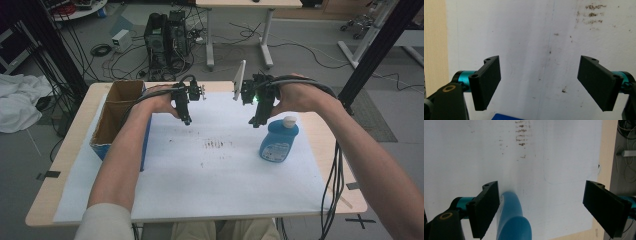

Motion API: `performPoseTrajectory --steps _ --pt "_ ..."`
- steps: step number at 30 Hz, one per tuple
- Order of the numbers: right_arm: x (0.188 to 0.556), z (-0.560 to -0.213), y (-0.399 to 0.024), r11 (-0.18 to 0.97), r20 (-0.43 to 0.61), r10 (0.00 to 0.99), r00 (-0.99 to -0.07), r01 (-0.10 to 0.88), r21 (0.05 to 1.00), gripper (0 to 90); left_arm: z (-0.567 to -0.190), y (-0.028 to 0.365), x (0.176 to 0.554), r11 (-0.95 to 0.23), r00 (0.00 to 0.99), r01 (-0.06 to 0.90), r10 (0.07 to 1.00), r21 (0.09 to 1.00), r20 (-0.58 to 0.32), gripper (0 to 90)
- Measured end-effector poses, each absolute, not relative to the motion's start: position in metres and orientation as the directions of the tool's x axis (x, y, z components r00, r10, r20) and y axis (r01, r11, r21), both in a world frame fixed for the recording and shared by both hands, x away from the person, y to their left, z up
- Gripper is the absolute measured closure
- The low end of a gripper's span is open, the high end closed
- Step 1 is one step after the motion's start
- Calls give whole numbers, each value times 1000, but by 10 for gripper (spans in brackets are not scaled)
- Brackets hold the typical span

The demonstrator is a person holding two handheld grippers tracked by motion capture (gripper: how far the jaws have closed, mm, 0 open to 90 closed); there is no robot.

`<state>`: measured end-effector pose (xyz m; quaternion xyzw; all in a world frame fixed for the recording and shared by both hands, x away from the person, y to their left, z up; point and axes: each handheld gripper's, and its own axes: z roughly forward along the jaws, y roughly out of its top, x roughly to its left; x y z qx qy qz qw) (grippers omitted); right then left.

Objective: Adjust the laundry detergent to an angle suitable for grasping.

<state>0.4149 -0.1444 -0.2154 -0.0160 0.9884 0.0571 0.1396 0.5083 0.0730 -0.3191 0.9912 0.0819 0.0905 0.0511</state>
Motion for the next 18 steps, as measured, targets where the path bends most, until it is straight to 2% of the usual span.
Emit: performPoseTrajectory --steps 17,18 --pt "413 -215 -143 993 -283 -25 -959 -56 103 132 -316 77 506 -979 967 167 186 118 174 190" --pt "412 -216 -143 994 -286 -23 -958 -54 98 132 -316 72 503 -984 970 145 163 107 178 190"
